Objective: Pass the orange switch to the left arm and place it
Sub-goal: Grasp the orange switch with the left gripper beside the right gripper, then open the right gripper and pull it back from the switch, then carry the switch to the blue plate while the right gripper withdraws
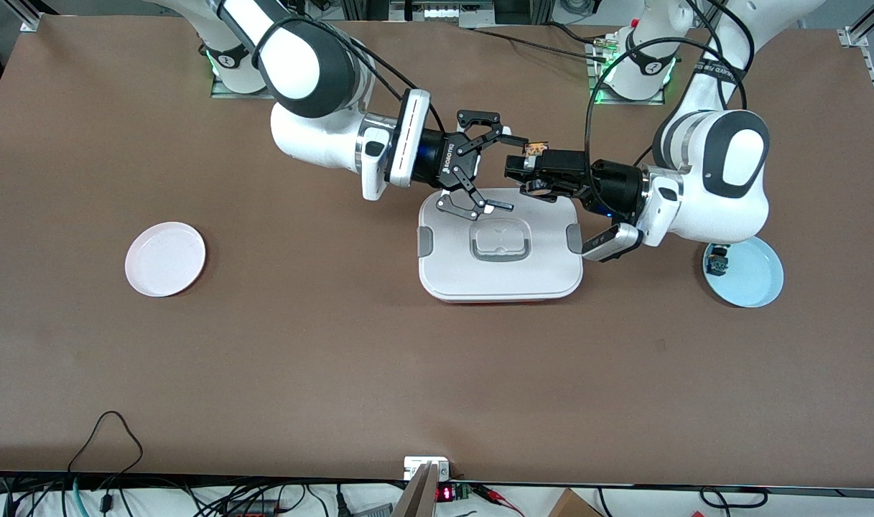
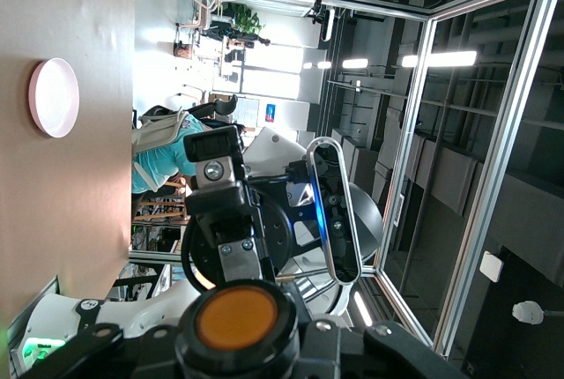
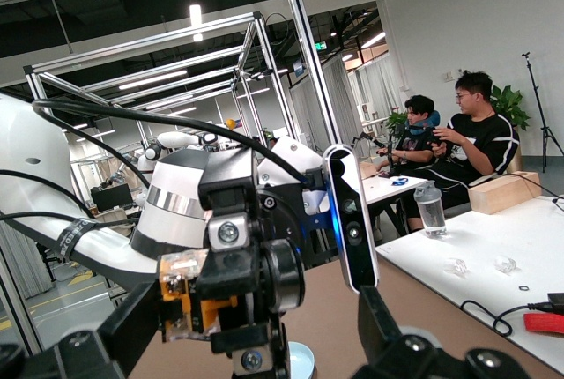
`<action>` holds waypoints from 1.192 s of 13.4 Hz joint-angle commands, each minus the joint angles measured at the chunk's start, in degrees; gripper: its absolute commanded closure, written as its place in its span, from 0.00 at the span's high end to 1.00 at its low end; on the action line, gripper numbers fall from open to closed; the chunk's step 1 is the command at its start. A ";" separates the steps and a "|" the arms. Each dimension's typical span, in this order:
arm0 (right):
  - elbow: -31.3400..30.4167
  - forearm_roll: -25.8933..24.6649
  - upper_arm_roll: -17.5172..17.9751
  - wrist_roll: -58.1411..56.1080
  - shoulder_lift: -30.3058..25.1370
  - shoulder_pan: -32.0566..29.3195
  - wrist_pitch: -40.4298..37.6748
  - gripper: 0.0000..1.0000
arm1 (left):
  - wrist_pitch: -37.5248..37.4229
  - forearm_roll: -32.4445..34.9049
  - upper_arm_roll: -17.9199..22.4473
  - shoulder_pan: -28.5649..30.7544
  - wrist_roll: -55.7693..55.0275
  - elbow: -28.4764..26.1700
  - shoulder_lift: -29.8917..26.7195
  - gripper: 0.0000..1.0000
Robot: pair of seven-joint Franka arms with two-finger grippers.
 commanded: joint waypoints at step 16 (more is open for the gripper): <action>0.92 -23.96 0.16 12.53 -3.07 -25.04 -35.79 1.00 | -11.96 51.02 0.64 16.70 -3.76 18.20 7.19 0.24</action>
